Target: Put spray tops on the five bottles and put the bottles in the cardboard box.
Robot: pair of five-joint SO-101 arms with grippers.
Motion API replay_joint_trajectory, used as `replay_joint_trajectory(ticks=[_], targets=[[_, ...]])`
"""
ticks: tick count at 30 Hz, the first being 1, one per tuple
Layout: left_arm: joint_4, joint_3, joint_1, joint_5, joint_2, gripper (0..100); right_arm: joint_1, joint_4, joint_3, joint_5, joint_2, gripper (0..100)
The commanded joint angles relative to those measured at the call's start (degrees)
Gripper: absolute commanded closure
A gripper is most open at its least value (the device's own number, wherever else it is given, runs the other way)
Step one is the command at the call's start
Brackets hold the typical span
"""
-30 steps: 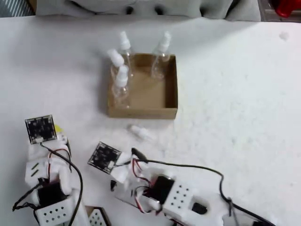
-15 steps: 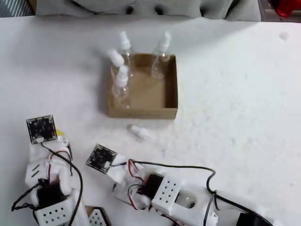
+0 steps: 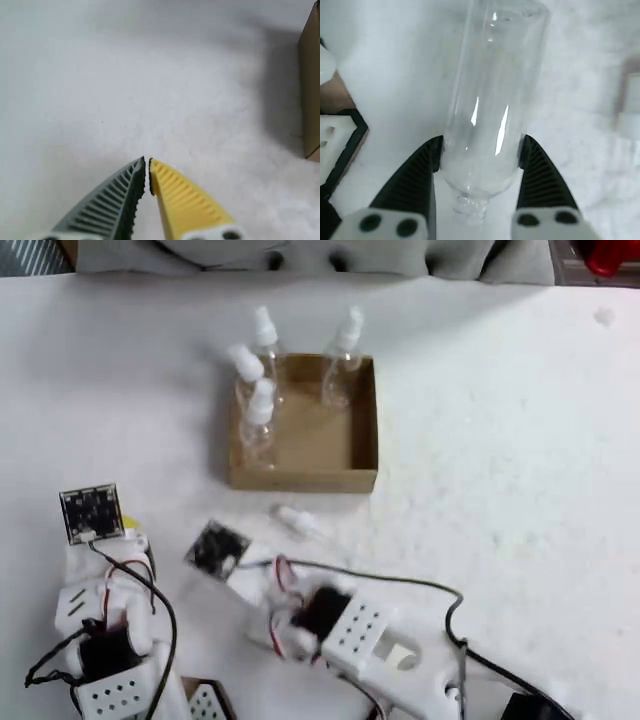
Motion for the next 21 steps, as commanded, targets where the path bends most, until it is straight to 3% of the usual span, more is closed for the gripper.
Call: replay_joint_trajectory(ticks=[1, 6, 12, 21], targets=[[-0.18, -3.6, 0.57, 0.26, -0.48, 98, 8.04, 13.85, -11.96, 7.3, -0.31, 98.2], [-0.18, -3.43, 0.57, 0.26, -0.48, 98, 20.26, 33.71, -26.73, 17.93, -0.31, 98.2], [-1.58, -2.29, 0.57, 0.18, -0.66, 98, 34.77, 48.13, -35.96, 30.86, -0.31, 98.2], [-1.49, -2.29, 0.66, 0.18, -0.66, 98, 53.58, 49.36, -29.36, 55.3, 0.04, 97.8]])
